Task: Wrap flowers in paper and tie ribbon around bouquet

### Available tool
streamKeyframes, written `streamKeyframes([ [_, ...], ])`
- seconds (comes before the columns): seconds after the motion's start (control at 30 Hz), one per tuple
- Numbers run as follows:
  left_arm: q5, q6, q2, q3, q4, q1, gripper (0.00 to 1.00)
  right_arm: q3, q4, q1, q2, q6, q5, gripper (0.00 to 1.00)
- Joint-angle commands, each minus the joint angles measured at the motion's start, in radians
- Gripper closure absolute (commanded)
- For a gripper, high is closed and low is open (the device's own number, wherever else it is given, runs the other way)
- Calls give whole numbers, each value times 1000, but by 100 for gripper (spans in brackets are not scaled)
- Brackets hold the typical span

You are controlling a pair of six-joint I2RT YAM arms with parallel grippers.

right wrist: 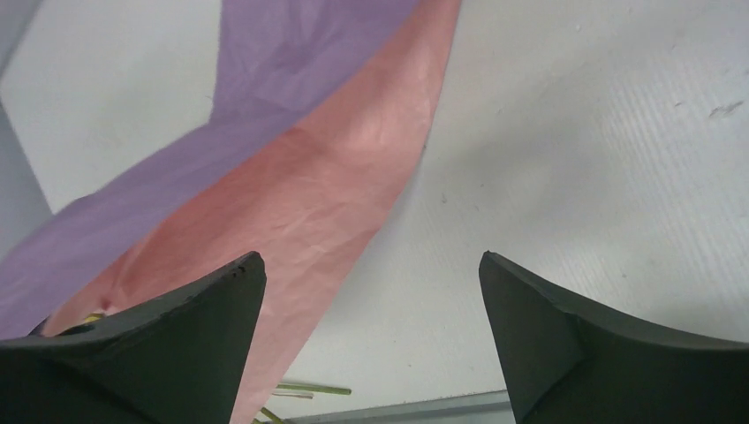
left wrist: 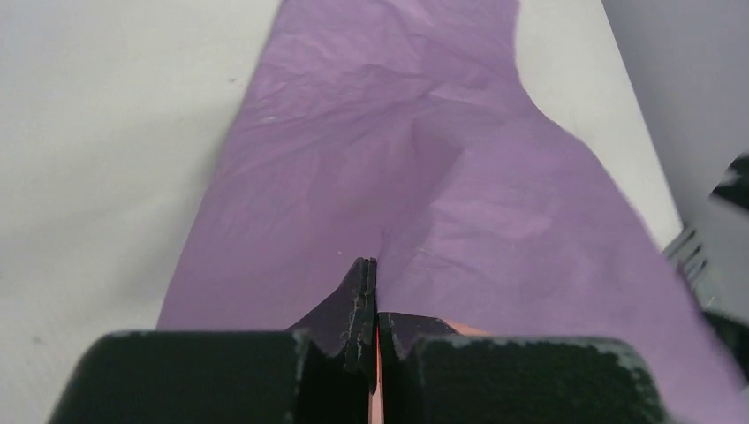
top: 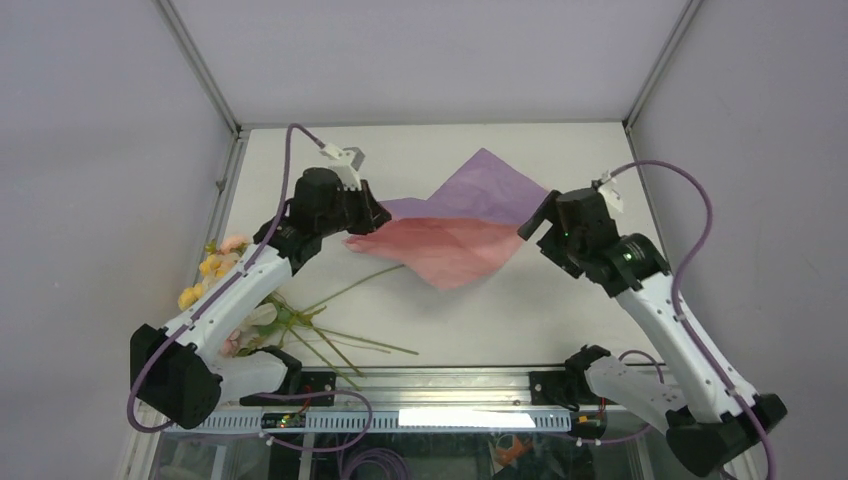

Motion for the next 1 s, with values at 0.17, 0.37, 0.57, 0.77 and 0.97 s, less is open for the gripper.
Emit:
streamKeyframes([
  [0.17,-66,-509,-33,-154,-26,241,100,-220,261,-118,118,45,-270,6],
  [0.37,-20,-595,-68,-248,-36,359,100,-318,444,-150,246,35,-326,6],
  [0.57,71,-629,-89,-200,-33,358,100,-307,622,-159,415,-14,-395,17],
  [0.77,106,-612,-108,-176,-31,353,100,-209,727,-167,516,36,-534,19],
  [0.97,112,-594,-115,-178,-29,346,100,-169,793,-157,605,254,-503,18],
])
